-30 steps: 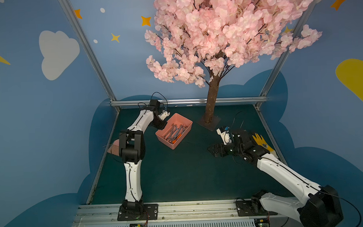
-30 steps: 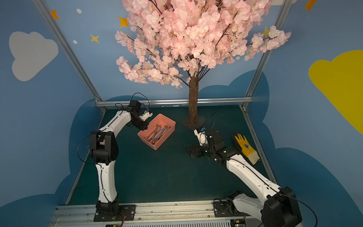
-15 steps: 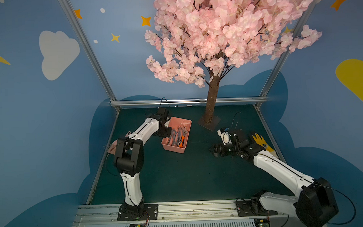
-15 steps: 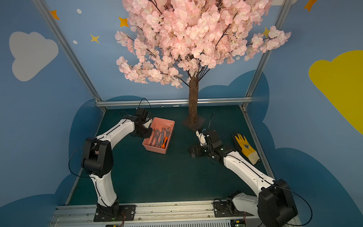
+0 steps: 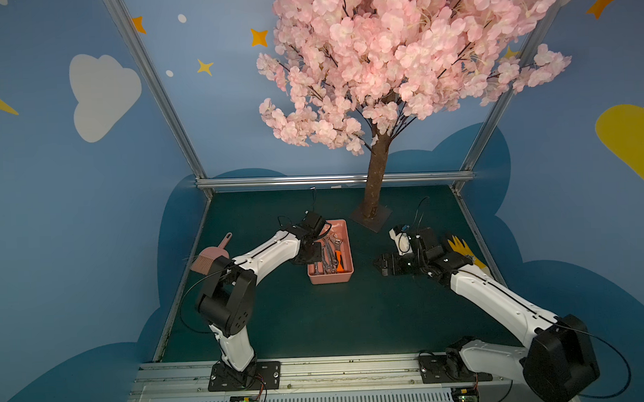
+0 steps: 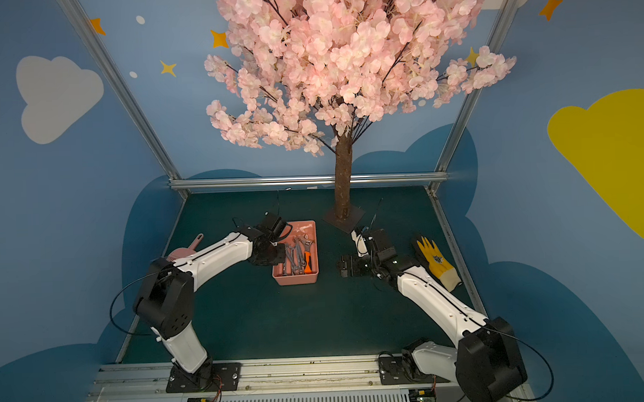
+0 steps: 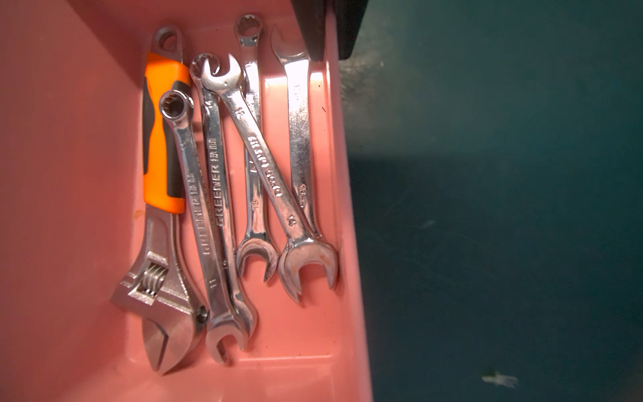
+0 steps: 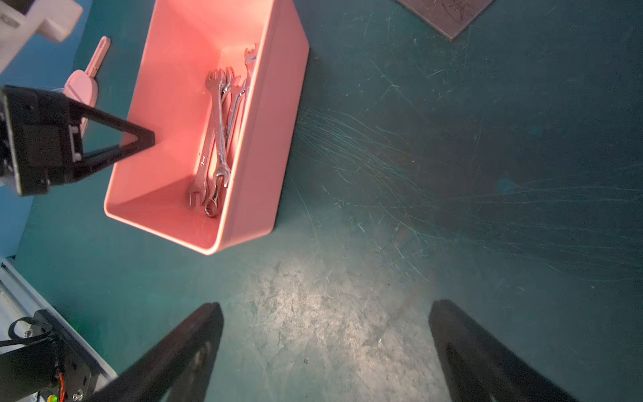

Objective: Take out the wrench from the storage box
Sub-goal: Move the storage box to the center of the board.

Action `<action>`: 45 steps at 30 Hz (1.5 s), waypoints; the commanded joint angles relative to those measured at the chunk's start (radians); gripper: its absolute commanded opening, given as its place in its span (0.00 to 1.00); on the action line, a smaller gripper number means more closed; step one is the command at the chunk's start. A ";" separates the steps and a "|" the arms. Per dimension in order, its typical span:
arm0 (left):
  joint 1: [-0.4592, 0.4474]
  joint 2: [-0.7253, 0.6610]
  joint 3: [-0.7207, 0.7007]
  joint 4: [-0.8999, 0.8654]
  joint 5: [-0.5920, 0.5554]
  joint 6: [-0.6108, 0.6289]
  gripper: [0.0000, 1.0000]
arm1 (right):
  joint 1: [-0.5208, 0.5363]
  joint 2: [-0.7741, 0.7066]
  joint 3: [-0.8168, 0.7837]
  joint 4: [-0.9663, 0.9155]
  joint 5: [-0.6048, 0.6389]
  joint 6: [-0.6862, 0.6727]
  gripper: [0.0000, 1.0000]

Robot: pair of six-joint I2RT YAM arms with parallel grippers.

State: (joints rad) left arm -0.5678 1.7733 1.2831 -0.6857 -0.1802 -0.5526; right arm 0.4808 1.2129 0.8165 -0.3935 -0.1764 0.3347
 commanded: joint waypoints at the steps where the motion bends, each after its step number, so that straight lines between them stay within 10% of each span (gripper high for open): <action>1: -0.078 -0.024 -0.034 0.004 0.043 -0.063 0.03 | -0.008 -0.022 0.026 -0.049 0.002 0.000 0.98; 19: -0.277 -0.020 -0.028 0.000 0.011 -0.176 0.03 | 0.022 -0.032 0.068 -0.107 -0.016 0.018 0.89; 35: -0.273 -0.017 -0.006 0.026 -0.031 -0.092 0.04 | 0.071 0.015 0.120 -0.119 0.026 0.039 0.87; 45: -0.244 -0.032 0.051 -0.069 -0.090 -0.115 0.32 | 0.093 0.074 0.166 -0.142 0.053 0.056 0.87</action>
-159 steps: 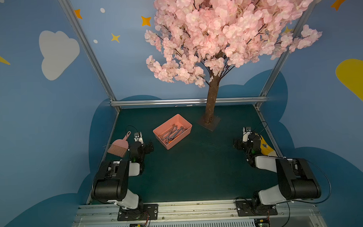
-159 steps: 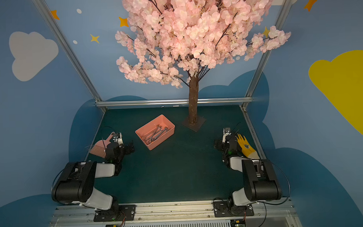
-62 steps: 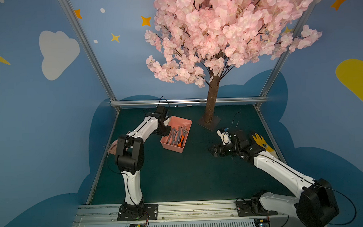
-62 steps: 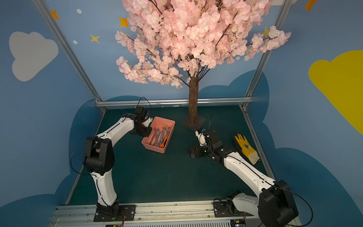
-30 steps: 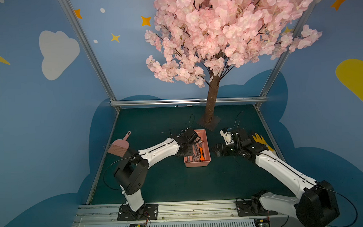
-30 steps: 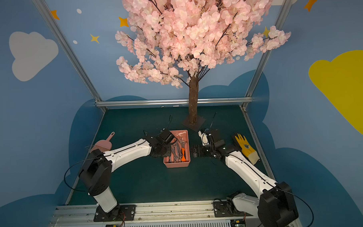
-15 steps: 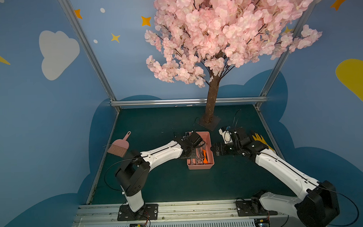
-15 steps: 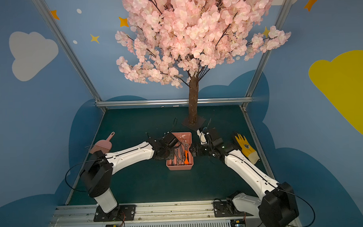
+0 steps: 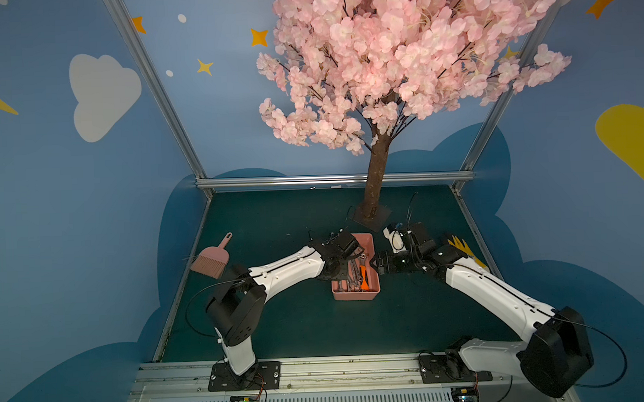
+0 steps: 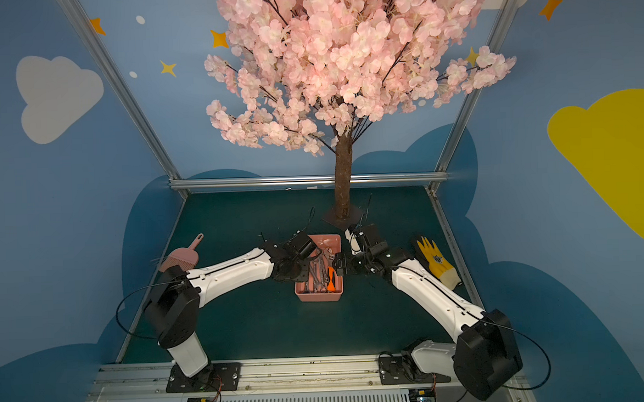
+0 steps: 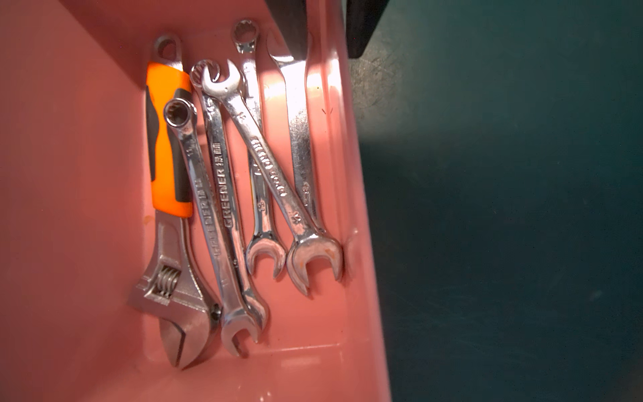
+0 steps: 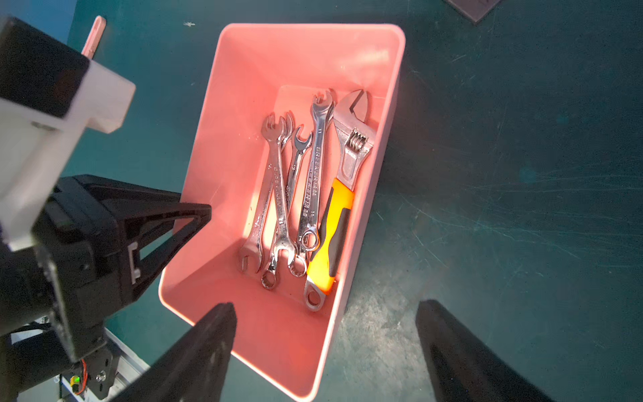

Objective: Take out the wrench from the storage box
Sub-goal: Pick up the wrench from the storage box.

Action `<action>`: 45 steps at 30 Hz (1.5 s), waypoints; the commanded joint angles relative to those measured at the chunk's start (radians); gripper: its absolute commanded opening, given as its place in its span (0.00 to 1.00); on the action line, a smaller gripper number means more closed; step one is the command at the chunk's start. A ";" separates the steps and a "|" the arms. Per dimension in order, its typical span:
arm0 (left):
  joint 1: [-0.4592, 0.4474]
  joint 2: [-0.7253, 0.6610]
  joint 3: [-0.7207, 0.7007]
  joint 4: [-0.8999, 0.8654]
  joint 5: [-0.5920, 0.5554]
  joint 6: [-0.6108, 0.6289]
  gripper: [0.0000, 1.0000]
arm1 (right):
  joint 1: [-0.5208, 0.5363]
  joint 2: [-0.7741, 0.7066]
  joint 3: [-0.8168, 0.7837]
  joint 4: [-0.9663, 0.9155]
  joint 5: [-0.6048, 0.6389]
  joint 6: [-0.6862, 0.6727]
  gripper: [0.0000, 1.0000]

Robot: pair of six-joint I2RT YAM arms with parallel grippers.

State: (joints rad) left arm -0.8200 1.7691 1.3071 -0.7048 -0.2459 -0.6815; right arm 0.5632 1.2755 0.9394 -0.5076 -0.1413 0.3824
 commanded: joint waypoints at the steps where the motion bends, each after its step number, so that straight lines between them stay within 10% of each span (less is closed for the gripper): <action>1: 0.011 -0.030 0.031 -0.055 -0.026 0.012 0.35 | 0.013 0.020 0.051 -0.033 0.024 0.009 0.87; 8: 0.044 -0.091 0.038 -0.038 -0.019 0.066 0.51 | 0.040 0.063 0.110 -0.063 0.052 0.008 0.85; 16: 0.192 -0.247 -0.062 0.139 0.249 0.325 0.68 | 0.116 0.176 0.204 -0.076 0.097 0.009 0.76; 25: 0.344 -0.401 -0.256 0.303 0.450 0.344 0.81 | 0.199 0.445 0.388 -0.184 0.232 -0.022 0.63; 45: 0.373 -0.365 -0.366 0.454 0.614 0.278 0.91 | 0.176 0.734 0.493 -0.191 0.246 -0.064 0.41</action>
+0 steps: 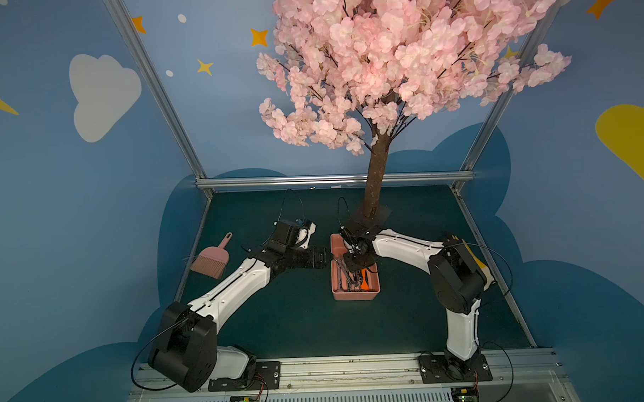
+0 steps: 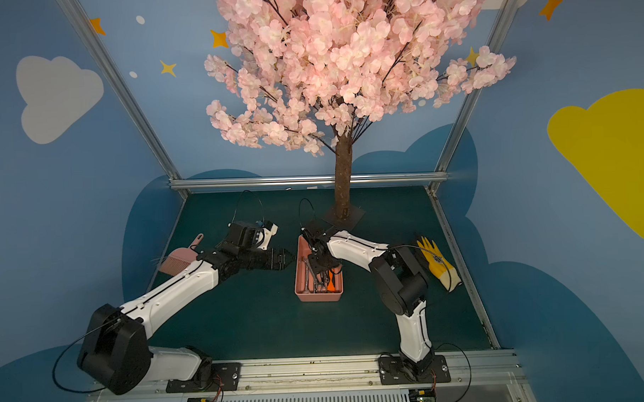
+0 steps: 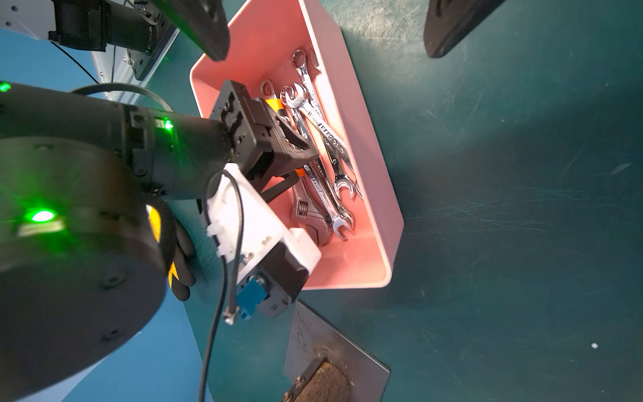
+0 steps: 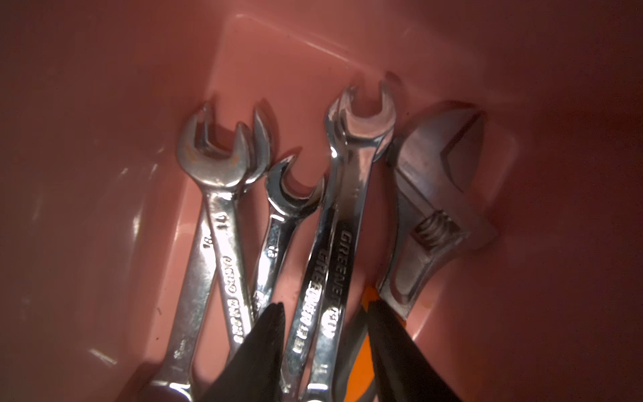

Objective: Take out the wrench from the storage box
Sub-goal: Pick up the wrench from the storage box.

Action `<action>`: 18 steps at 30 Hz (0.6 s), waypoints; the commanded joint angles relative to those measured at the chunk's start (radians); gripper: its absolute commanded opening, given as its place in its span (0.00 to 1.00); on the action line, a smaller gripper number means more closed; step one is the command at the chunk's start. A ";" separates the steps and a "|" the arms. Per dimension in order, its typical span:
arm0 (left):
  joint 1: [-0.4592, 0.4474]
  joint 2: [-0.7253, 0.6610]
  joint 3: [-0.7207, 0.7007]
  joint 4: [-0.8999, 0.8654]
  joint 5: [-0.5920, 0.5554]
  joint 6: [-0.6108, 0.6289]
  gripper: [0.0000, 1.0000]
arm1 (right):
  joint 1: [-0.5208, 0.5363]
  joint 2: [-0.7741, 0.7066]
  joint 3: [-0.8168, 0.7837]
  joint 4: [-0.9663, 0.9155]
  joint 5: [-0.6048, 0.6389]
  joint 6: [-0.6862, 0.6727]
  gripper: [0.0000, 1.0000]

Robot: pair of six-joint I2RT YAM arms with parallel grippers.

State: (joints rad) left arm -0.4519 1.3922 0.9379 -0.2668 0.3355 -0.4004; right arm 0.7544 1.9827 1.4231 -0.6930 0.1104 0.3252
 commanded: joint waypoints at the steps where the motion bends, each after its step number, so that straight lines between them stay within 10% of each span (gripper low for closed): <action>1: 0.005 0.014 0.002 0.016 0.031 -0.004 0.91 | -0.017 0.029 0.005 0.001 -0.002 -0.009 0.40; 18: 0.005 0.039 0.006 -0.006 0.046 0.001 0.97 | -0.014 0.120 0.057 -0.002 0.006 -0.013 0.16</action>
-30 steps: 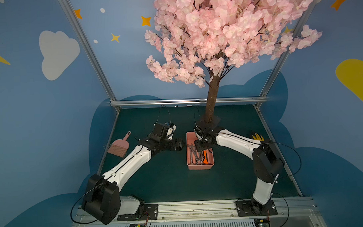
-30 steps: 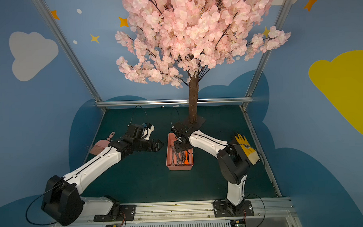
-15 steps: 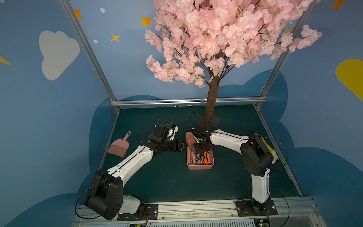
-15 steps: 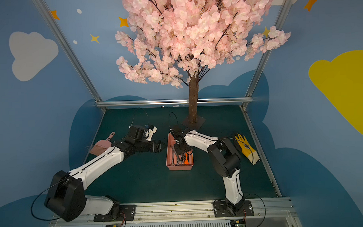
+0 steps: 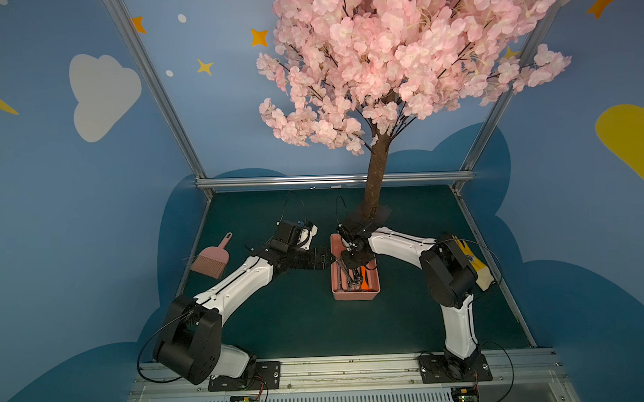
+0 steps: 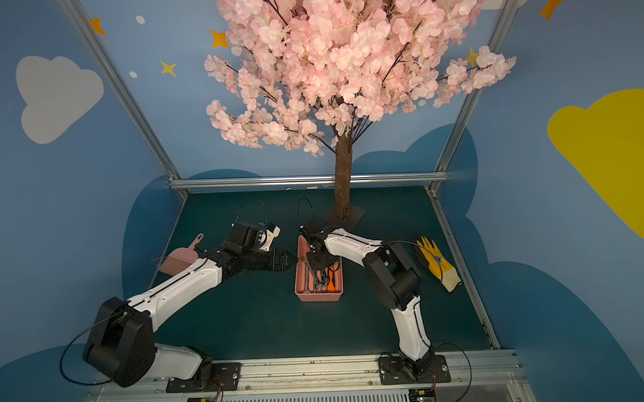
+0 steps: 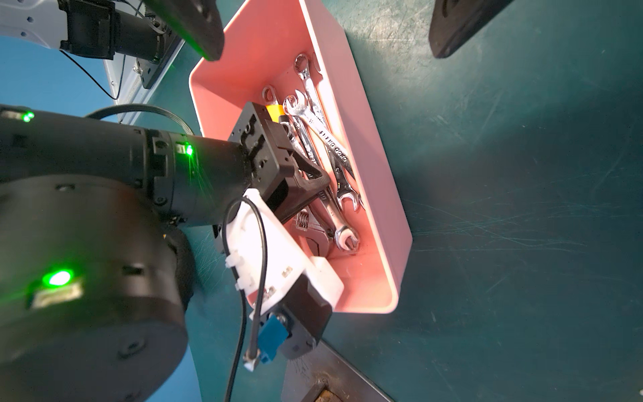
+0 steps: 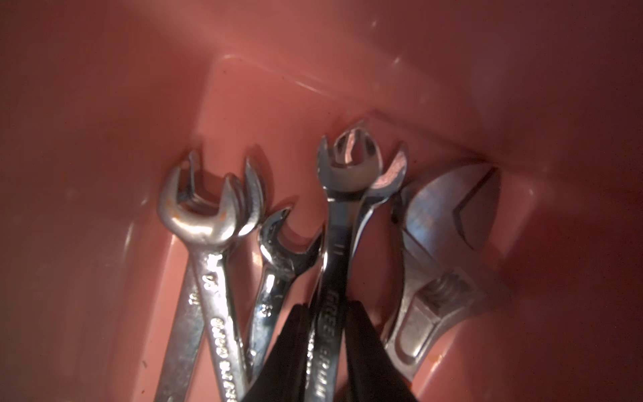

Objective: Take out the wrench from the storage box
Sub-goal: Pick up the wrench from the storage box.

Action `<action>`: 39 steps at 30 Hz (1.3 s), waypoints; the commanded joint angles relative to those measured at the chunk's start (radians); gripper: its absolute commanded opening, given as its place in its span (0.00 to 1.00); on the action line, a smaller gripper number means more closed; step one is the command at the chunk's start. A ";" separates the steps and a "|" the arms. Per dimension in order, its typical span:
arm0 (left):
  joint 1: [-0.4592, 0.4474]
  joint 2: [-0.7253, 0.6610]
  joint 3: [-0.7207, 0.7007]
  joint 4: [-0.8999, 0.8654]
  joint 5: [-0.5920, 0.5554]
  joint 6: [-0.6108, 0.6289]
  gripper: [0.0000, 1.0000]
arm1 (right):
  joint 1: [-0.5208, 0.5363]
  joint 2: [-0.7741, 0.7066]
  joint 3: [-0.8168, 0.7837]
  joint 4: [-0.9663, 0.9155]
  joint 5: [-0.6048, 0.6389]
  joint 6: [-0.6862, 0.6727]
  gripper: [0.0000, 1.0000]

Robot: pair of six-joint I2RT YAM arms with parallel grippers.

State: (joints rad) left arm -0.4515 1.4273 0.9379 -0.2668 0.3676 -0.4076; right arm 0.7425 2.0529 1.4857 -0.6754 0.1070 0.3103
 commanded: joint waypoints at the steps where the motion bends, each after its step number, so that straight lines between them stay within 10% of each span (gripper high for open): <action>1: 0.005 0.004 0.006 -0.007 0.014 0.008 0.97 | -0.001 0.048 -0.005 -0.019 0.012 0.002 0.13; 7: 0.005 0.010 0.006 -0.008 0.019 0.008 1.00 | 0.003 0.017 0.006 -0.034 0.039 0.000 0.01; 39: -0.087 0.078 0.126 -0.036 0.010 0.022 1.00 | -0.079 -0.506 -0.114 -0.196 0.127 0.000 0.00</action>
State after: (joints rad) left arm -0.5289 1.4891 1.0313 -0.2855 0.3889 -0.3992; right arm 0.7143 1.6077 1.4364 -0.8162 0.2073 0.2989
